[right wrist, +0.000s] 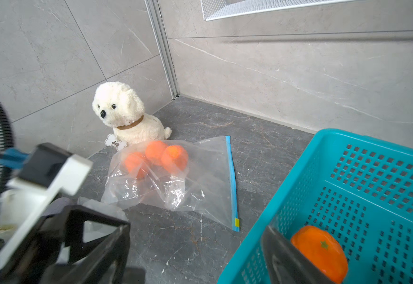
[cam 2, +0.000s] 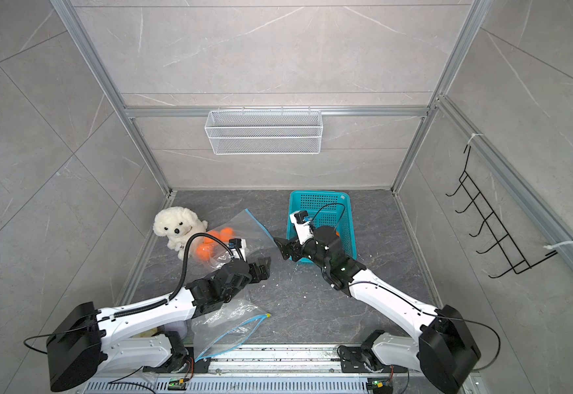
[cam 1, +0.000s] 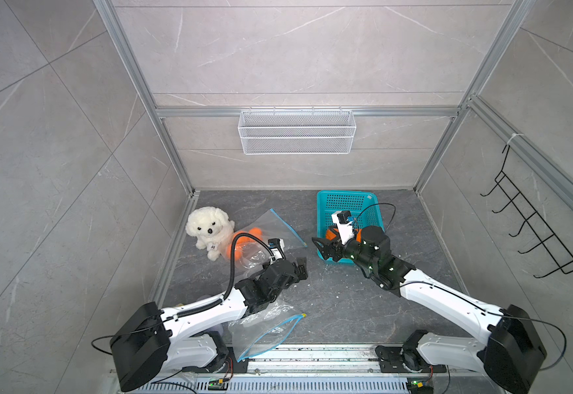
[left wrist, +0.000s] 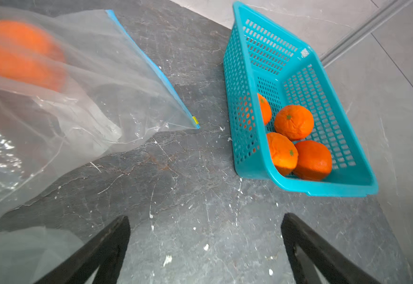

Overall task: Open the zip-top bag and take out the orange
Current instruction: Adjust the zipper food storage bag at the center of the board.

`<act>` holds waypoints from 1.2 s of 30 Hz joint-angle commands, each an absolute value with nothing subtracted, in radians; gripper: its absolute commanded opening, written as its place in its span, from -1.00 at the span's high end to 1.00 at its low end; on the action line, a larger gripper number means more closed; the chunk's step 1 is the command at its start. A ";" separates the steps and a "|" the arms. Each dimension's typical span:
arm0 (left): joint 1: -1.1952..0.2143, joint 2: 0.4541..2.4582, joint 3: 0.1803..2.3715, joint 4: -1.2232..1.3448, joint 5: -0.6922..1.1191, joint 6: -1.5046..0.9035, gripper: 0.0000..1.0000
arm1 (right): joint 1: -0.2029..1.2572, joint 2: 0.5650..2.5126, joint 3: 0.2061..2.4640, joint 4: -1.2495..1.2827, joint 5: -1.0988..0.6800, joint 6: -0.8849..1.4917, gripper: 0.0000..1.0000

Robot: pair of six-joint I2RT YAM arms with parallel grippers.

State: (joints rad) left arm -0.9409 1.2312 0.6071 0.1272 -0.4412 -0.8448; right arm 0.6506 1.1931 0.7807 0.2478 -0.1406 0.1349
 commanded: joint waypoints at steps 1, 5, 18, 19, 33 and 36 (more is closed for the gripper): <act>-0.931 1.252 0.590 0.207 -0.424 -0.919 -0.99 | 0.652 1.122 0.770 0.143 -0.156 0.153 -0.74; -0.931 1.331 0.631 0.084 -0.411 -0.991 -0.99 | 0.652 1.094 0.763 0.115 -0.161 0.165 -0.73; -0.899 1.500 0.641 0.180 -0.486 -0.926 -0.99 | 0.652 1.090 0.756 0.100 -0.199 0.185 -0.72; -0.890 1.517 0.647 0.190 -0.477 -0.911 -0.99 | 0.652 1.091 0.753 0.100 -0.204 0.191 -0.71; -0.744 1.681 0.847 0.241 -0.318 -0.791 -0.99 | 0.750 1.070 0.490 0.139 -0.383 0.218 -0.38; -0.740 1.678 0.856 0.259 -0.352 -0.788 -0.99 | 0.830 1.147 0.480 0.186 -0.389 0.213 -0.43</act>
